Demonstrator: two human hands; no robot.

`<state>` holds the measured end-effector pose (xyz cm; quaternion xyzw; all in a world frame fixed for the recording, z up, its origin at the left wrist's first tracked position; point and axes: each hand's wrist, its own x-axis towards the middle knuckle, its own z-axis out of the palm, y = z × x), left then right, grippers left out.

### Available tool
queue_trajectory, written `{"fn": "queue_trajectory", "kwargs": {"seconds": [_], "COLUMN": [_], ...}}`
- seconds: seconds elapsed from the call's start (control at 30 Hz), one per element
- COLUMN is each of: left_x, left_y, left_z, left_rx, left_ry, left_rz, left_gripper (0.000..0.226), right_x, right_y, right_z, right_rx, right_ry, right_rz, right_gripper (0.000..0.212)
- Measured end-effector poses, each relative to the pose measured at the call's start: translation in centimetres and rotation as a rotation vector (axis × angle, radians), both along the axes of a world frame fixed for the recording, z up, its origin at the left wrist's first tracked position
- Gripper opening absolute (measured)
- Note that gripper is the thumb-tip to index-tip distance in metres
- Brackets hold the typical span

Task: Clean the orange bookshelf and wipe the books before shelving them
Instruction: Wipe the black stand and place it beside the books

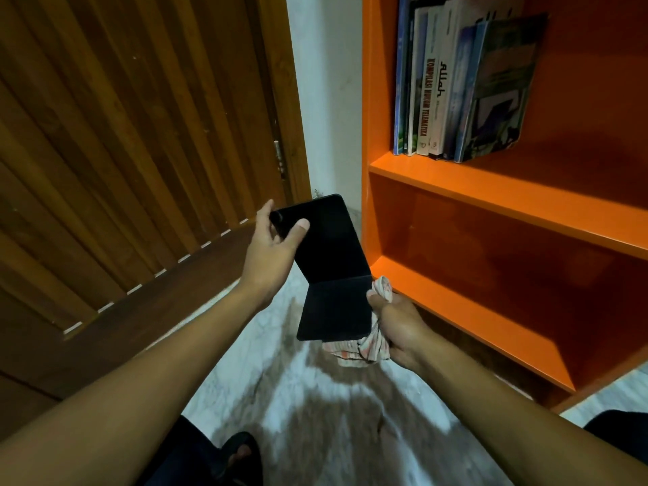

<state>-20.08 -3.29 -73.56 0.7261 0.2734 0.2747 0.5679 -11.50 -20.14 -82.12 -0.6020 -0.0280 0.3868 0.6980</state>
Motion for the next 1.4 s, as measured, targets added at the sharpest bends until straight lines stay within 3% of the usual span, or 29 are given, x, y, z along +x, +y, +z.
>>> {"fn": "queue_trajectory", "kwargs": {"seconds": [0.1, 0.2, 0.33, 0.43, 0.5, 0.67, 1.0, 1.1, 1.2, 1.33, 1.4], "left_x": [0.4, 1.1, 2.0, 2.5, 2.6, 1.9, 0.3, 0.6, 0.9, 1.5, 1.5], "left_y": [-1.3, -2.9, -5.1, -5.5, -5.5, -3.8, -4.2, -5.8, -7.1, -7.2, -6.9], "left_z": [0.1, 0.5, 0.5, 0.7, 1.3, 2.1, 1.8, 0.7, 0.1, -0.1, 0.0], "left_rx": [-0.052, -0.073, -0.079, -0.250, -0.323, -0.245, -0.064, -0.038, -0.129, -0.218, -0.257], "left_ry": [0.004, -0.012, -0.059, -0.161, -0.193, -0.185, 0.090, 0.171, 0.159, 0.126, 0.127], "left_rz": [-0.009, 0.003, 0.033, 0.048, 0.094, 0.144, -0.232, -0.328, -0.337, -0.282, -0.234], "left_gripper": [0.118, 0.136, 0.119, 0.091, 0.075, 0.041, 0.034, 0.031, 0.031, 0.036, 0.037], "right_x": [-1.1, -2.2, -3.1, -3.1, -2.8, 0.3, 0.7, 0.3, -0.4, -1.7, -2.3], "right_y": [0.7, 1.0, 0.7, 0.5, 0.5, 0.2, 0.4, 0.8, 0.8, 1.1, 1.0], "right_z": [-0.3, -0.4, -0.7, -1.0, -1.2, -0.2, 2.2, 2.8, 3.4, 3.0, 2.6], "right_rx": [-0.156, -0.302, -0.332, -0.296, -0.297, -0.271, -0.065, -0.067, -0.032, -0.009, -0.040], "right_ry": [-0.329, -0.501, -0.615, -0.646, -0.620, -0.412, -0.250, -0.345, -0.559, -0.941, -1.019], "right_rz": [-0.024, -0.134, -0.235, -0.271, -0.265, -0.446, -0.402, -0.419, -0.434, -0.259, -0.133], "right_gripper": [0.032, 0.040, 0.043, 0.047, 0.048, 0.023, 0.024, 0.017, 0.022, 0.054, 0.078]}}
